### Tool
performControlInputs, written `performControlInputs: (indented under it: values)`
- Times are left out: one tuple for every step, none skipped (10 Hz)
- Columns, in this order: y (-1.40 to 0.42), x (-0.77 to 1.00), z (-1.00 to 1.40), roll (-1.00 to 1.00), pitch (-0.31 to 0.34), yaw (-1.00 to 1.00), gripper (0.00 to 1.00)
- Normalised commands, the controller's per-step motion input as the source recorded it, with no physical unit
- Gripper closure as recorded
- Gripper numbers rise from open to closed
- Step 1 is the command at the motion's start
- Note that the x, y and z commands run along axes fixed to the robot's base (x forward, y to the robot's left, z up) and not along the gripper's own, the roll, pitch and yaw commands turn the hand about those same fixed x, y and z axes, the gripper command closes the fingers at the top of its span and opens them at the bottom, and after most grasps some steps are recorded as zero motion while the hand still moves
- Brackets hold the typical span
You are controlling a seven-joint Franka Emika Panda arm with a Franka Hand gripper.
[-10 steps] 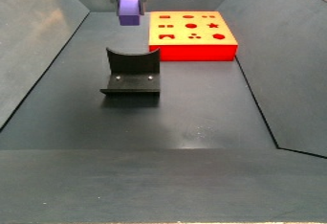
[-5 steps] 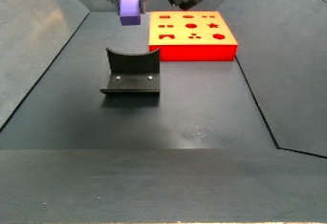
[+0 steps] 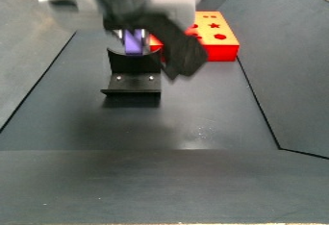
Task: Pick up the rectangle object. Move up. Place the rectangle object on the fixture. Regrasp the rectangle object. Move to above the board. Insert the rectangle object.
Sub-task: Place the rectangle object on the fixture.
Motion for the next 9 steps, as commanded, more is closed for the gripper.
performControlInputs:
  values:
    - [0.10, 0.15, -1.00, -0.75, 0.013, -0.09, 1.00]
    - [0.10, 0.15, -1.00, -0.58, 0.019, -0.08, 1.00]
    - [0.11, 0.16, -1.00, -0.41, 0.025, -0.08, 1.00]
    - [0.10, 0.17, -1.00, -0.27, 0.031, -0.07, 1.00]
    - [0.11, 0.17, -1.00, -0.21, 0.026, -0.07, 1.00]
    - [0.10, 0.14, -0.80, -0.18, 0.021, -0.07, 1.00]
    - [0.08, 0.12, -0.62, -0.16, 0.022, -0.07, 1.00]
    - [0.08, 0.09, -0.52, -0.11, 0.020, -0.07, 1.00]
    - [0.05, 0.07, -0.52, -0.10, 0.017, -0.06, 1.00]
